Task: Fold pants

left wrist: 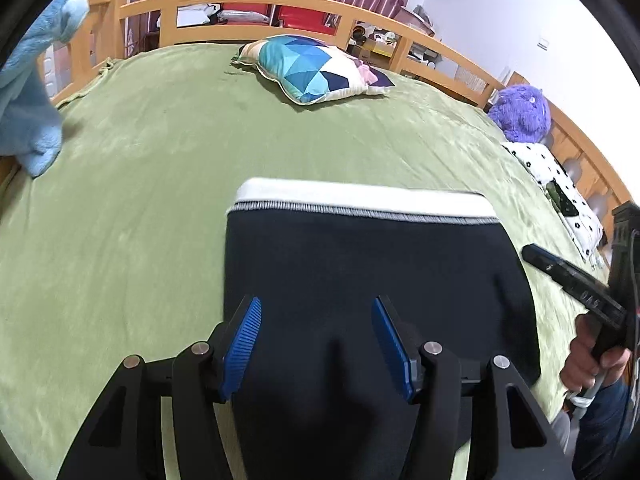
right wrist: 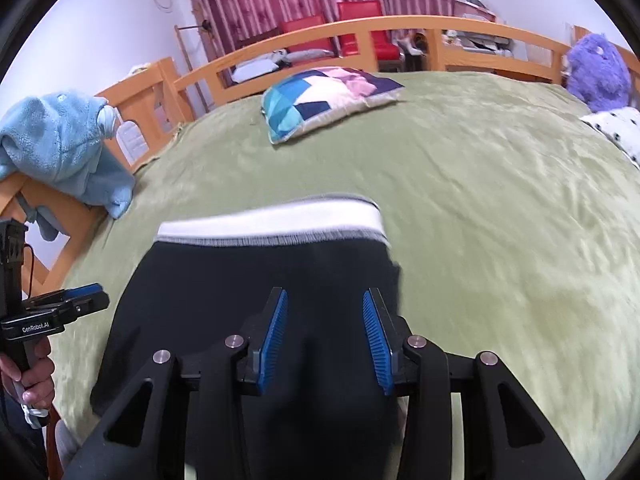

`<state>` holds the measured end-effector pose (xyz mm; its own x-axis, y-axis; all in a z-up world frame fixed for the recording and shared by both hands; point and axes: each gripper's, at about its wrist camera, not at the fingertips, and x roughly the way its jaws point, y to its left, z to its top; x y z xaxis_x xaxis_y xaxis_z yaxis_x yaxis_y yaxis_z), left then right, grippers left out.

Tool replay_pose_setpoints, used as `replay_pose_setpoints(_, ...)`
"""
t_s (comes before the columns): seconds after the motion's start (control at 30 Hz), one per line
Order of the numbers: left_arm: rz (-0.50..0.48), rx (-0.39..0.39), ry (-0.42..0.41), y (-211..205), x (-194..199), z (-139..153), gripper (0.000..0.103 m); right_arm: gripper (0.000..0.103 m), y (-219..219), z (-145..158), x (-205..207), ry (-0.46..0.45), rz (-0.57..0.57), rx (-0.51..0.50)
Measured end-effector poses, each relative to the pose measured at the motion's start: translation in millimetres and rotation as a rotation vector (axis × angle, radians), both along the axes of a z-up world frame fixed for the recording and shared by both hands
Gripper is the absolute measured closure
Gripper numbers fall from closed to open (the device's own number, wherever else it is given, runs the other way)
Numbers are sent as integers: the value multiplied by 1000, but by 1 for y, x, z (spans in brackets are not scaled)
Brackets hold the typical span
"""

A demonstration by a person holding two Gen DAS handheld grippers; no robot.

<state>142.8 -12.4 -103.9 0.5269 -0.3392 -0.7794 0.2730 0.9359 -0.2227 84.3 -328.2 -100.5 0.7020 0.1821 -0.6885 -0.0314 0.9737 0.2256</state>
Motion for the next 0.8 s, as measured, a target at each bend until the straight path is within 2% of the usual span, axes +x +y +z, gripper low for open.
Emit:
replay_pose_setpoints(0.07, 7, -1, 23, -4, 13, -11, 47, 64, 5, -13, 25, 39, 13, -21)
replay_pose_setpoints(0.17, 15, -11, 128, -6, 30, -41, 47, 64, 7, -43, 51, 133, 1, -40)
replay_pose_setpoints(0.23, 39, -27, 154, -2, 24, -48, 47, 64, 9, -42, 48, 115, -7, -47)
replay_pose_setpoints(0.33, 19, -30, 140, 0, -3, -44, 47, 64, 10, -30, 27, 125, 4, -30)
replay_pose_setpoints(0.47, -2, -17, 126, 2, -55, -39, 47, 63, 6, -25, -23, 120, 20, 45)
replay_pose_setpoints(0.57, -11, 79, 77, 1, -93, -43, 46, 62, 9, -33, -62, 117, 55, 34)
replay_pose_setpoints(0.63, 1, 152, 73, 5, -112, -53, 36, 62, 9, -45, -83, 133, 44, -5)
replay_pose_setpoints(0.67, 4, 152, 90, 8, -114, -57, 35, 62, 8, -54, -91, 155, 33, -28)
replay_pose_setpoints(0.73, 21, 89, 162, 18, -119, -65, 35, 56, 4, -74, -97, 243, -5, -40)
replay_pose_setpoints(0.77, 35, 78, 180, 22, -120, -63, 35, 57, 0, -79, -100, 273, -22, -1)
replay_pose_setpoints(0.8, 37, 79, 167, 24, -123, -55, 35, 58, -4, -75, -106, 254, -41, 31)
